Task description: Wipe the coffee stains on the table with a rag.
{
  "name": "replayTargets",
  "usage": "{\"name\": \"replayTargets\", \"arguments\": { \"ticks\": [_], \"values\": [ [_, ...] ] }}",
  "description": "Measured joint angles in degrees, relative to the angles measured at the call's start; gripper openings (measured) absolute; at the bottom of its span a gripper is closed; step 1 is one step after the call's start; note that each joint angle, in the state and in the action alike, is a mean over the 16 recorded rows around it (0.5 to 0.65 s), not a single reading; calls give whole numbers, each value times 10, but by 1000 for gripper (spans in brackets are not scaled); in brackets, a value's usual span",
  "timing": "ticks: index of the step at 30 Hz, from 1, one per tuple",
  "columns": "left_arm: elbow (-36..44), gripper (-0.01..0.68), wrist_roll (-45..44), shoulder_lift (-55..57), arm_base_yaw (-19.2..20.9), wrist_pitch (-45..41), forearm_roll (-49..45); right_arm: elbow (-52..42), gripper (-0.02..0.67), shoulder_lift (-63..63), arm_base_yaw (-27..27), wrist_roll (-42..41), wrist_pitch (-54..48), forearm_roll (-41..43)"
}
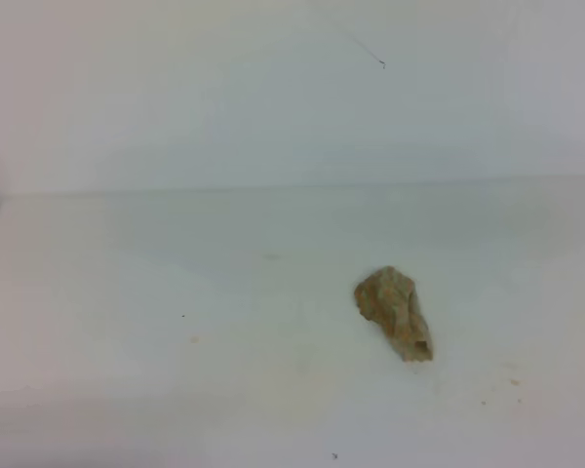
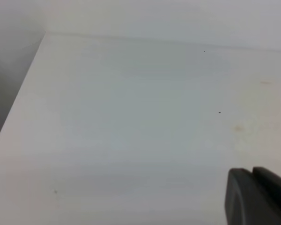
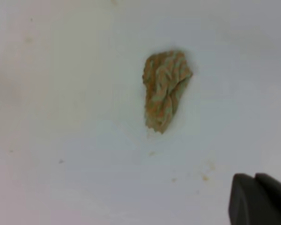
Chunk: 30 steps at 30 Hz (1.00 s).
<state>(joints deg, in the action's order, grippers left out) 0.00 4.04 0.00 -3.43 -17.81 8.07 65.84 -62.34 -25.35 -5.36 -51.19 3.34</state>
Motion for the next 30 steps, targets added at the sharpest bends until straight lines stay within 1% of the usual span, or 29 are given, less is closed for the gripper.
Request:
{"name": "replayTargets", "arguments": {
  "ticks": [4, 8, 14, 17, 20, 23, 26, 30],
  "values": [
    [0, -3, 0, 0, 0, 0, 0, -43, 2, 67, 19, -3, 92, 21],
    [0, -3, 0, 0, 0, 0, 0, -127, 1, 165, 51, -5, 215, 42],
    [0, -3, 0, 0, 0, 0, 0, -320, 0, 342, 116, -1, 414, 51],
    [0, -3, 0, 0, 0, 0, 0, -428, 0, 429, 146, 5, 483, 50],
    [0, -3, 0, 0, 0, 0, 0, -519, 0, 506, 169, 12, 506, 49],
    [0, -3, 0, 0, 0, 0, 0, -586, 0, 564, 189, 20, 497, 49],
    [0, -3, 0, 0, 0, 0, 0, -631, 0, 602, 204, 31, 474, 48],
    [0, -3, 0, 0, 0, 0, -1, -660, 0, 628, 215, 46, 418, 45]
  ]
}}
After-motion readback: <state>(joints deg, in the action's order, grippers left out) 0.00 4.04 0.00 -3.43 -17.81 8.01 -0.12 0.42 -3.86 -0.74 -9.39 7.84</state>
